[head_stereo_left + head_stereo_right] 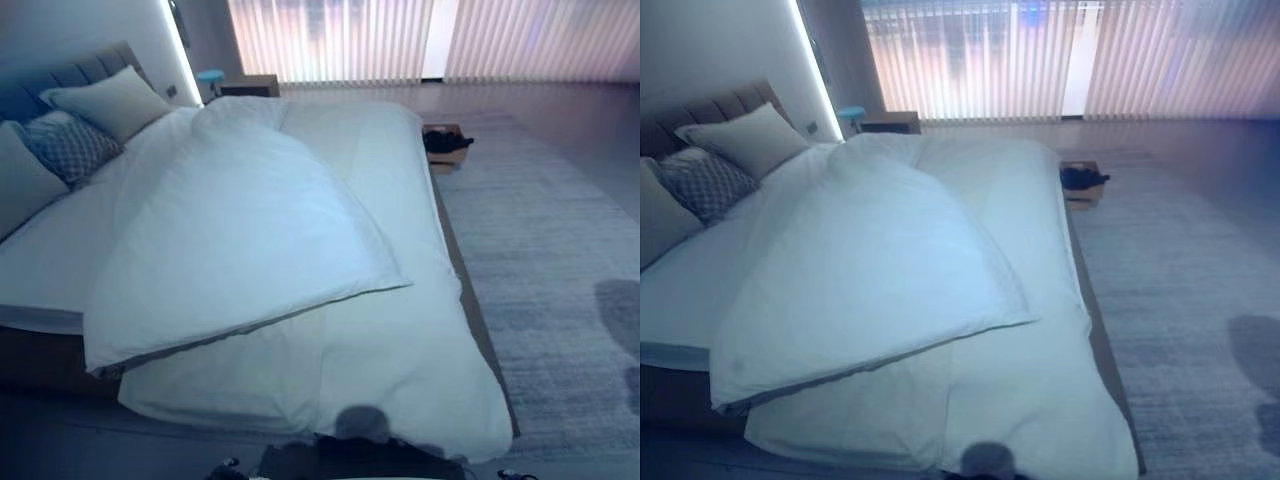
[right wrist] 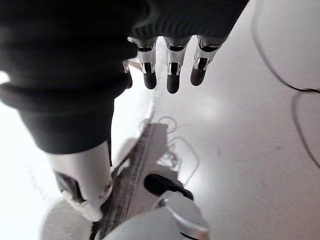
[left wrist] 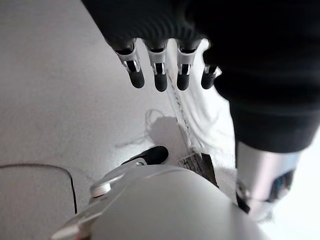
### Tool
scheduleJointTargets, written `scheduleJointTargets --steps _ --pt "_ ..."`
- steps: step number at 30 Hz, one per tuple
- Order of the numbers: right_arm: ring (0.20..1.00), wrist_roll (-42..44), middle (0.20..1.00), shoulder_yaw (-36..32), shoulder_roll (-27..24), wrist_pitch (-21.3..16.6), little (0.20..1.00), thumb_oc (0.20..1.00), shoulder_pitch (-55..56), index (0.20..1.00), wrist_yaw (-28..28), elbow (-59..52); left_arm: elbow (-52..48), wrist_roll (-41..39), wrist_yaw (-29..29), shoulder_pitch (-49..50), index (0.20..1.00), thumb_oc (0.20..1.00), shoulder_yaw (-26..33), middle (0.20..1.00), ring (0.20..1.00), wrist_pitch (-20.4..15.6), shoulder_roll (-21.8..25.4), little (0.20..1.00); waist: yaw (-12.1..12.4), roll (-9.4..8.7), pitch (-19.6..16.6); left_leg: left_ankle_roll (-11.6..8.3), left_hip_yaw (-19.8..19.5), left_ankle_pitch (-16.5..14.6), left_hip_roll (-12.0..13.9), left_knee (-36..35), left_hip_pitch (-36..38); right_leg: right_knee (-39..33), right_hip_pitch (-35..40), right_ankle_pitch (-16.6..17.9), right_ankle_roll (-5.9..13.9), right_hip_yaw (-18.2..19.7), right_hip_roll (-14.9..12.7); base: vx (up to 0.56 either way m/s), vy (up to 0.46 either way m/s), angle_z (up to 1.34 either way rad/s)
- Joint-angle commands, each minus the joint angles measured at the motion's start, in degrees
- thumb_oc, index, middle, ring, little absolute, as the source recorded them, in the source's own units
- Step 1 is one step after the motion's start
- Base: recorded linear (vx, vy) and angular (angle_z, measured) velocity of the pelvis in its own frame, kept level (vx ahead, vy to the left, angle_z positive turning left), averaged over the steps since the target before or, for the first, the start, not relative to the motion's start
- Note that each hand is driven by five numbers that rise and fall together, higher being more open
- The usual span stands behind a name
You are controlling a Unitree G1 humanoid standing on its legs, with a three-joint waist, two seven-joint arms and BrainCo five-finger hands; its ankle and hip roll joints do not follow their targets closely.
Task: Make the bed
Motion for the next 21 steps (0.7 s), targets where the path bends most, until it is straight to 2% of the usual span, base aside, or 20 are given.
scheduleJointTargets --steps 1,11,21 --pt "1.0 0.66 1.0 1.91 0.3 -0.16 1.0 1.0 -2.92 1.0 0.09 0.38 -0.01 2.14 -0.16 -2.42 1.0 1.0 -0.31 1.0 1.0 -0.94 1.18 1.0 -0.26 -1.13 -0.56 1.4 -0.52 -1.16 -3.36 -0.54 -0.42 -2.88 3.95 -0.37 4.27 0.13 0.16 0.03 0.08 -0.12" --pt "1.0 1.21 1.0 2.06 2.48 -0.22 1.0 1.0 -2.78 1.0 -0.06 0.12 2.52 -2.84 2.05 -0.8 1.0 1.0 5.51 1.0 1.0 -0.3 0.72 1.0 0.77 -1.63 -1.13 1.88 -0.06 -2.43 -3.94 -0.54 0.78 -4.8 5.58 0.33 5.15 0.02 -0.55 0.04 0.037 -0.02" --pt "1.0 8.67 1.0 2.63 5.08 -1.9 1.0 1.0 -4.33 1.0 -0.07 -6.25 2.75 -6.62 3.23 -0.11 1.0 1.0 7.12 1.0 1.0 -0.31 -0.7 1.0 1.08 -1.56 0.47 1.34 -0.15 -2.15 -3.67 -0.54 -0.3 -6.42 5.32 1.03 5.4 -1.24 -0.68 0.0 0.001 -0.01"
